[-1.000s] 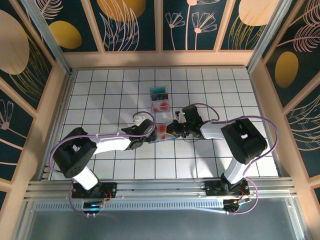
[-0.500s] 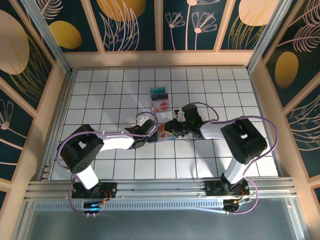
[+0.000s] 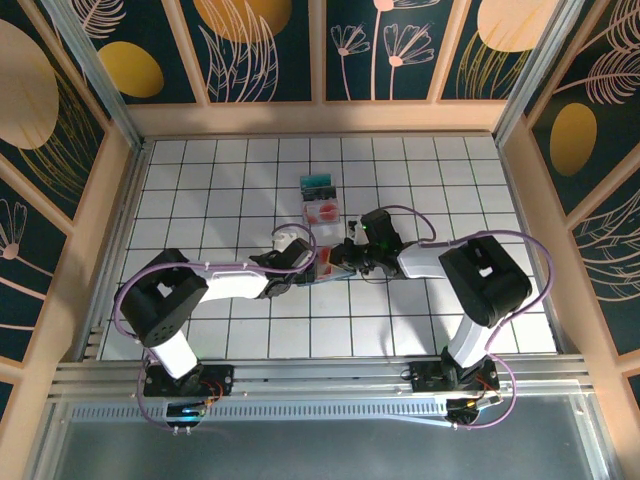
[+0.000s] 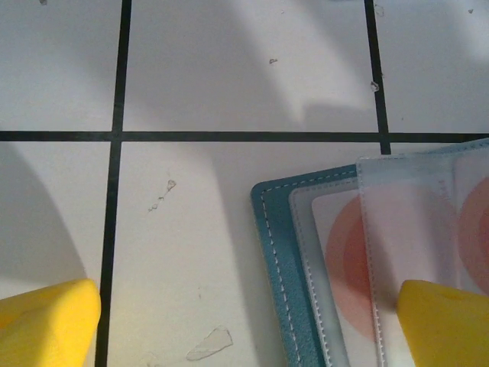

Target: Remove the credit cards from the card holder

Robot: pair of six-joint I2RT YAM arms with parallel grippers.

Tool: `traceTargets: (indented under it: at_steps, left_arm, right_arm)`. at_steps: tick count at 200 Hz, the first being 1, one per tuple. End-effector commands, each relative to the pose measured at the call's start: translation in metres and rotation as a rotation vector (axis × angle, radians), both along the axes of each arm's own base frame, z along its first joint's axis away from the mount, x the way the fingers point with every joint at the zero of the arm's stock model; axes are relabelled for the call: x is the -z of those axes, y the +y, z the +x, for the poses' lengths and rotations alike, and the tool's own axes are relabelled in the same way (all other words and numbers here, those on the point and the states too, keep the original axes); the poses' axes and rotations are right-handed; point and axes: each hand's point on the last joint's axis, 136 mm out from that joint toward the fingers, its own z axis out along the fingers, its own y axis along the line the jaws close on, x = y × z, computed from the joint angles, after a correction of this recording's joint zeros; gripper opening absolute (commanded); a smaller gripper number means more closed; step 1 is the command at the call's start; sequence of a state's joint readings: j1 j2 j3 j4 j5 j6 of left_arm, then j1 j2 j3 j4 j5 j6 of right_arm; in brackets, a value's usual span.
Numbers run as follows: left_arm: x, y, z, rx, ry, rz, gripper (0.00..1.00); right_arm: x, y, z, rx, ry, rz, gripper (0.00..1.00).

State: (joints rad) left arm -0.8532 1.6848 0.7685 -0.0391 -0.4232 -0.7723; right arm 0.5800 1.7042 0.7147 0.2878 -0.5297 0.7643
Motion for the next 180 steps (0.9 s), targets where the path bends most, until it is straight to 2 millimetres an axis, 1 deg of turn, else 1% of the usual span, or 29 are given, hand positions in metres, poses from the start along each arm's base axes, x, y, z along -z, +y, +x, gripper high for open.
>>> traceTargets:
  at_steps: [1, 12, 33, 57, 70, 98, 113, 134, 153, 173, 180]
  left_arm:
    - [-0.003, 0.012, -0.010, -0.018, 0.015, 0.022, 0.99]
    - [-0.012, 0.012, -0.008, -0.020, -0.004, 0.005, 0.99]
    - [-0.035, 0.007, -0.004, -0.018, -0.051, -0.042, 0.99]
    - [-0.065, 0.002, 0.002, -0.015, -0.114, -0.108, 0.99]
    - [-0.081, -0.003, 0.005, -0.005, -0.145, -0.153, 0.99]
    - [-0.114, -0.012, 0.009, 0.015, -0.203, -0.234, 0.99]
    - [-0.133, -0.019, 0.010, 0.045, -0.233, -0.315, 0.99]
    - [-0.161, -0.029, 0.009, 0.110, -0.274, -0.504, 0.99]
    - [-0.187, -0.038, 0.007, 0.182, -0.320, -0.635, 0.98]
    - [-0.209, -0.047, 0.005, 0.265, -0.352, -0.726, 0.92]
    - [-0.215, -0.050, 0.004, 0.293, -0.360, -0.753, 0.88]
  right_arm:
    - [-0.012, -0.022, 0.013, 0.076, -0.072, -0.071, 0.00]
    - [-0.017, -0.029, 0.014, 0.091, -0.098, -0.097, 0.00]
    - [-0.031, -0.035, 0.016, 0.099, -0.149, -0.117, 0.00]
    - [-0.052, -0.037, 0.017, 0.100, -0.215, -0.102, 0.00]
    - [-0.060, -0.037, 0.017, 0.100, -0.236, -0.092, 0.00]
    - [-0.081, -0.033, 0.016, 0.080, -0.299, -0.041, 0.00]
    - [-0.098, -0.029, 0.014, 0.067, -0.356, 0.017, 0.00]
    - [-0.125, -0.026, 0.009, 0.053, -0.443, 0.110, 0.00]
    - [-0.151, -0.022, 0.004, 0.036, -0.515, 0.193, 0.00]
    - [-0.176, -0.017, -0.002, 0.007, -0.576, 0.282, 0.00]
    - [-0.184, -0.015, -0.005, -0.007, -0.592, 0.314, 0.00]
